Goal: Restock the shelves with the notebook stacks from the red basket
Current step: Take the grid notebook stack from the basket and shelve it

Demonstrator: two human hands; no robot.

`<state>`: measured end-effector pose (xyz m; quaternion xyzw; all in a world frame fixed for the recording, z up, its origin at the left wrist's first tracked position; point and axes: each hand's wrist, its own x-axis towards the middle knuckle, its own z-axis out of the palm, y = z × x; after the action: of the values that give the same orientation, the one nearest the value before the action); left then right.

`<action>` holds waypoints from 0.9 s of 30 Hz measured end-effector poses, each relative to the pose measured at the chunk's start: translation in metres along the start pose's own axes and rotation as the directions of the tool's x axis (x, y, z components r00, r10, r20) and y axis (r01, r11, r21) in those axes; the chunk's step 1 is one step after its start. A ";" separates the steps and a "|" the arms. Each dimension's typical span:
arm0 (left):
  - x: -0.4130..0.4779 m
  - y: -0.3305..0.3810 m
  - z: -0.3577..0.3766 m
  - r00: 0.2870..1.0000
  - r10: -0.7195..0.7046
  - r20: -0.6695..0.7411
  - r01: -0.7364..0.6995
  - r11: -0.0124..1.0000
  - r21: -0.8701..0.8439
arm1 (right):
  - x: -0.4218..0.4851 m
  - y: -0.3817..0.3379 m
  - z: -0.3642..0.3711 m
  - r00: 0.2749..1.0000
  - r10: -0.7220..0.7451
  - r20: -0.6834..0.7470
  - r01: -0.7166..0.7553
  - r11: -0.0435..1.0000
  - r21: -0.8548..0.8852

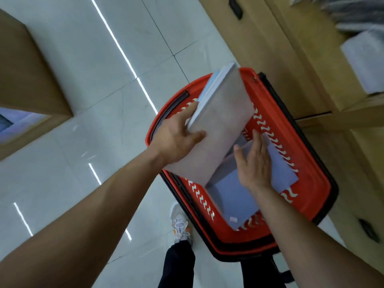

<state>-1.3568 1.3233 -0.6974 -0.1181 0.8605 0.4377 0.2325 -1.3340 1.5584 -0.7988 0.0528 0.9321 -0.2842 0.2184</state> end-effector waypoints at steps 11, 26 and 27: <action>-0.139 -0.052 -0.044 0.890 -0.356 -0.283 0.135 0.802 -0.582 | -0.041 -0.130 0.021 0.925 -0.150 0.348 0.070 0.970 0.231; -0.131 -0.120 0.022 0.742 -0.579 -0.339 0.365 0.772 -0.520 | -0.063 -0.117 0.067 0.968 0.026 0.249 -0.122 0.918 0.378; -0.129 -0.119 0.022 0.751 -0.570 -0.333 0.366 0.780 -0.508 | -0.065 -0.116 0.067 0.968 0.044 0.246 -0.143 0.905 0.400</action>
<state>-1.1899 1.2709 -0.7270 -0.4833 0.7184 0.4920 0.0911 -1.2759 1.4267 -0.7611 0.1095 0.8151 -0.4686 0.3225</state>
